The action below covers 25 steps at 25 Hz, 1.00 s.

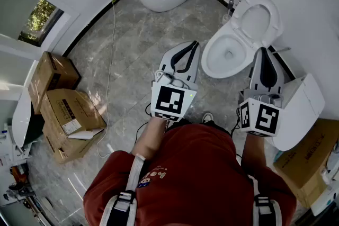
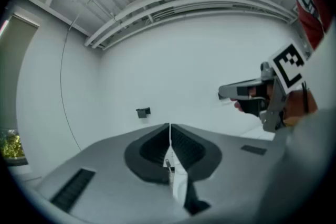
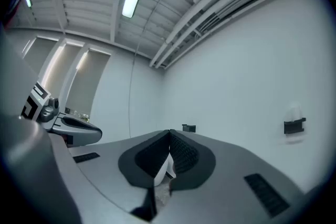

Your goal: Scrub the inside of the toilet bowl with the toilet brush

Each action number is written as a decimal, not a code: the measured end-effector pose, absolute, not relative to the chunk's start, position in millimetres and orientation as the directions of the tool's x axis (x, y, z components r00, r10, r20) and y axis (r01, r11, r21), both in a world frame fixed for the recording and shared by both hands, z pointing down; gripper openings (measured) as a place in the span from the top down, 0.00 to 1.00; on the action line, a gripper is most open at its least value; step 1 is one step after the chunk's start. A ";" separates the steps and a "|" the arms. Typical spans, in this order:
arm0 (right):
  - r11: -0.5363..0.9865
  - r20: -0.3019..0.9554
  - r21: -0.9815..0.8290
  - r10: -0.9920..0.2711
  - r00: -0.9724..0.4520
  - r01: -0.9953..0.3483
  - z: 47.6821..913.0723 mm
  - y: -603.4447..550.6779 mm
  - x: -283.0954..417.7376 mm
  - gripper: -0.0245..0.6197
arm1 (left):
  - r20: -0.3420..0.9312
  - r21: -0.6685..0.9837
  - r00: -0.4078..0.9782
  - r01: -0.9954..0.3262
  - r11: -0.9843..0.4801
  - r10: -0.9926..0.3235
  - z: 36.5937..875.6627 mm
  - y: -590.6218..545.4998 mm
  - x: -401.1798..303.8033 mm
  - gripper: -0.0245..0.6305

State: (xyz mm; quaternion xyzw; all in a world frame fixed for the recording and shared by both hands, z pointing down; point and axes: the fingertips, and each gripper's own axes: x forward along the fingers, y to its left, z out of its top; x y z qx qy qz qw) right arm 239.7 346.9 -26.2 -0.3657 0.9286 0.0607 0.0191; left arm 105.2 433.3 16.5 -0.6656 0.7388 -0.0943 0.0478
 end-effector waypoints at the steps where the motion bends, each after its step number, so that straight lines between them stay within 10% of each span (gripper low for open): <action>1: 0.723 -0.078 0.094 -0.680 -0.729 -0.684 -25.0 346.8 239.0 0.96 | 0.053 -0.197 -0.115 -0.975 0.103 -0.992 16.2 435.4 102.4 0.97; 9: 0.688 0.135 0.051 -0.722 -0.678 -0.723 28.0 326.7 240.7 0.96 | 0.044 -0.166 -0.151 -0.976 0.142 -0.988 16.7 443.8 90.1 0.97; 25: 0.706 0.153 0.009 -0.701 -0.697 -0.708 48.8 309.9 241.1 0.96 | 0.073 -0.165 -0.200 -0.969 0.186 -0.977 32.1 429.7 87.6 0.97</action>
